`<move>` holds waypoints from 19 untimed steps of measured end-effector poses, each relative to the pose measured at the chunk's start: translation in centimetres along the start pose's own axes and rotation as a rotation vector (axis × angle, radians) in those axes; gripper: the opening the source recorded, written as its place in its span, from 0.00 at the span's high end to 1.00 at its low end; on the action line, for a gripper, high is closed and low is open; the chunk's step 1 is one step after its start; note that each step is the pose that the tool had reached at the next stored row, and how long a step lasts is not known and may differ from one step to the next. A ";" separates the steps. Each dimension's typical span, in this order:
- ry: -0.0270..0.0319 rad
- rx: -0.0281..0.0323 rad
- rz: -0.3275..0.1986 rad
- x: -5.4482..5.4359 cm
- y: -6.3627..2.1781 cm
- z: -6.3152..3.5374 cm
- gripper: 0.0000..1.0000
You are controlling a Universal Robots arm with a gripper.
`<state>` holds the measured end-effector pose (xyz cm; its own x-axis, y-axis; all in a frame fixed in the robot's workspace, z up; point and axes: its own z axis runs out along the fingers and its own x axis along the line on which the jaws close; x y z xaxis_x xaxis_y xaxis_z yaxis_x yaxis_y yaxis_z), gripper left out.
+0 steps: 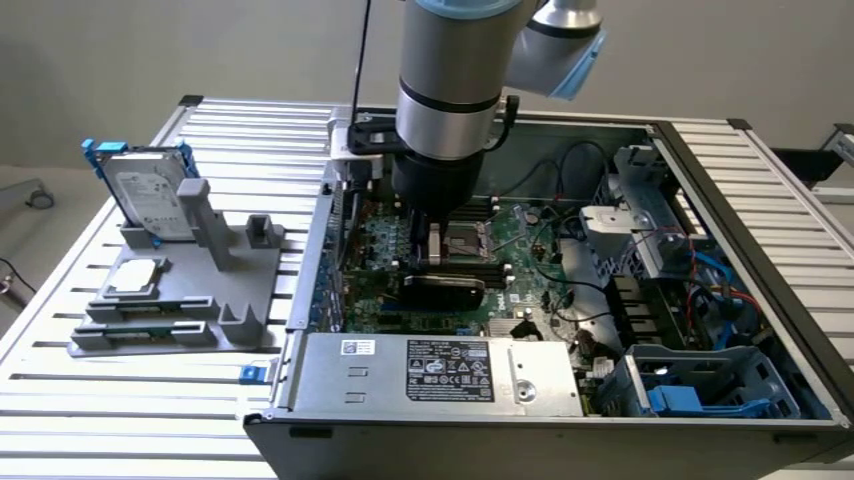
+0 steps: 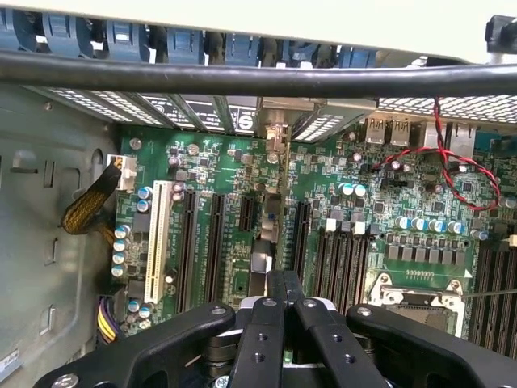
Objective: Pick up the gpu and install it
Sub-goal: 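Press down on the gpu until it lock into place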
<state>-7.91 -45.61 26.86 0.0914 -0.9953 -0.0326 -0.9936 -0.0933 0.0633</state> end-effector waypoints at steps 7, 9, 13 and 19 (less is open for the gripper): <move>-0.0010 0.0005 0.000 0.0 0.00 -0.04 0.89; -0.0004 0.0002 0.000 0.0 0.02 -0.38 0.89; -0.0003 0.0002 0.000 0.0 0.07 -1.19 0.89; -0.0003 0.0001 0.000 0.0 0.06 -0.97 0.89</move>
<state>-7.91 -45.63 27.83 0.0917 -0.9952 -0.0329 -0.9936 -0.0936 0.0632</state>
